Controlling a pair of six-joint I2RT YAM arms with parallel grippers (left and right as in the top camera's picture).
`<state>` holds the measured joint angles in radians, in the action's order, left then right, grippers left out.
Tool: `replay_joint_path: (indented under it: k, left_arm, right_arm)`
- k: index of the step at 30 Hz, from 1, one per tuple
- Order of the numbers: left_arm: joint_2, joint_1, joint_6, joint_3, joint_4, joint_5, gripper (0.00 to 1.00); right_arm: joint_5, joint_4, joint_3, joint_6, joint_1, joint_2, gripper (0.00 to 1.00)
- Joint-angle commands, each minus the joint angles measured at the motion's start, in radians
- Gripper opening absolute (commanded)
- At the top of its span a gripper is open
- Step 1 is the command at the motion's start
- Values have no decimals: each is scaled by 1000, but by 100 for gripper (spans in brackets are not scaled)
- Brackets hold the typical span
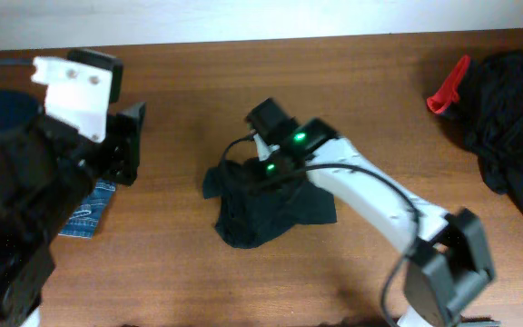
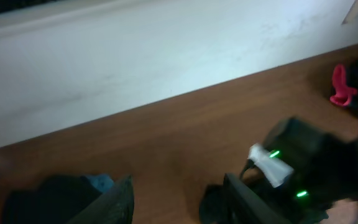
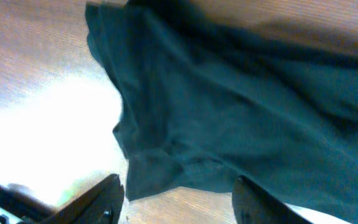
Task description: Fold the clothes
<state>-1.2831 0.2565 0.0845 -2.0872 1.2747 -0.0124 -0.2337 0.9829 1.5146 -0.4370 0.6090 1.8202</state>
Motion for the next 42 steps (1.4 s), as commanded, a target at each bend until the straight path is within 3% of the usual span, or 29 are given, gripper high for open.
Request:
replay_joint_path:
  k: [1,8,12,15,17,18,20,26,31,36,42]
  left_arm:
    - [-57,-4,-13,-12,14,-10,47]
    - [-226,-4,-13,-10,136,50,46]
    - [-356,-1,-13,11,240,87,31]
    - [-443,-1,-10,67,238,129,25]
    - [-496,-1,20,126,191,209,14]
    - [-520,-1,35,157,167,251,7]
    - [-553,4,50,212,126,314,1]
    - [-607,65,91,377,-4,402,1]
    - [-609,128,153,529,-94,363,1]
    - [-609,150,147,675,-230,362,1]
    - [-610,148,50,856,-367,220,1]
  right_arm:
    - [2,56,14,13,-129,-69,63]
    - [-57,171,13,111,-290,-61,64]
    - [-36,192,9,106,-340,-61,67]
    - [-39,192,5,94,-371,-61,68]
    - [-51,192,-2,92,-382,-61,49]
    - [-54,192,-11,87,-382,-61,26]
    - [-72,191,-35,84,-380,-61,16]
    - [-148,84,-184,27,-373,-50,7]
    - [-317,-161,-361,-80,-374,-44,5]
    - [-320,-332,-480,-194,-374,-44,4]
    - [-306,-421,-514,-208,-374,-44,4]
